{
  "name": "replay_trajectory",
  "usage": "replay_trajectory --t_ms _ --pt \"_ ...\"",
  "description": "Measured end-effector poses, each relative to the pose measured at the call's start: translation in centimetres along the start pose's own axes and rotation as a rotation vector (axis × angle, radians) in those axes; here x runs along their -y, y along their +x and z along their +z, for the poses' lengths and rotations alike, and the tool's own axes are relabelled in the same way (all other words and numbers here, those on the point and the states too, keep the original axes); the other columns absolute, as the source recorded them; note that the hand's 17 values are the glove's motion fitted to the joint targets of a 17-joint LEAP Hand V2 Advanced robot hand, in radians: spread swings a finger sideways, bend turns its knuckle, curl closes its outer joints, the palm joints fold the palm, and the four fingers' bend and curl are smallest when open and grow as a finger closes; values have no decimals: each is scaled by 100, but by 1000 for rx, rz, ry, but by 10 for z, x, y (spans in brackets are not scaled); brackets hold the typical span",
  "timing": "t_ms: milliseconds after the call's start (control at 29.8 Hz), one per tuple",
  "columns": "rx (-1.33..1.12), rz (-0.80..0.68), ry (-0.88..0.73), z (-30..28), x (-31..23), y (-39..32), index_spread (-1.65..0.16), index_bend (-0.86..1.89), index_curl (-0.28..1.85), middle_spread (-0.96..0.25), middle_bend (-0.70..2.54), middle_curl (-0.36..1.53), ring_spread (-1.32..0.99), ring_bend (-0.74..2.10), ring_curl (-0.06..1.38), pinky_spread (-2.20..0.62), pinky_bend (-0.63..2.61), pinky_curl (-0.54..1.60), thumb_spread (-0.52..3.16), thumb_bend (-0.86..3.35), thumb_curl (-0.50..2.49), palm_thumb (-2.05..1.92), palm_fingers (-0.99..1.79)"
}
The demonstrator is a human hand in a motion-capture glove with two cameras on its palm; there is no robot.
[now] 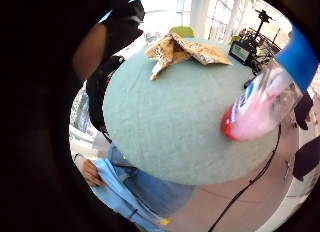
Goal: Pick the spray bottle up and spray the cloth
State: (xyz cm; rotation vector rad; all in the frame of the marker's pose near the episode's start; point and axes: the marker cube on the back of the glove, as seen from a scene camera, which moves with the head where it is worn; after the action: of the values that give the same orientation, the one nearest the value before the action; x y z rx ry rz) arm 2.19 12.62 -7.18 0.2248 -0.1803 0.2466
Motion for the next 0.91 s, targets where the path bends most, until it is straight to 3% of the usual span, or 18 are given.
replay_trajectory --t_ms 201,268,403,503,671,906 --pt "259 216 220 -40 -12 20 -40 13 29 -7 32 36 1 26 29 21 20 28 106 -2 25 47 54" --pt "352 214 237 -54 -19 35 -39 11 28 -7 30 36 1 27 29 21 27 30 106 -2 26 47 59" --pt "490 358 175 -78 -39 69 -39 10 26 -7 29 36 1 29 30 19 32 32 105 -2 26 47 64" --pt "514 324 185 -85 -46 107 -38 11 26 -7 29 37 0 31 31 18 32 33 105 -2 26 47 66" --pt "522 392 419 -71 -23 165 -37 9 24 -7 29 38 0 34 33 16 34 34 105 -2 26 48 69" --pt "568 459 376 -48 2 199 -37 11 24 -7 30 39 -1 35 34 16 32 35 104 -2 27 48 68"
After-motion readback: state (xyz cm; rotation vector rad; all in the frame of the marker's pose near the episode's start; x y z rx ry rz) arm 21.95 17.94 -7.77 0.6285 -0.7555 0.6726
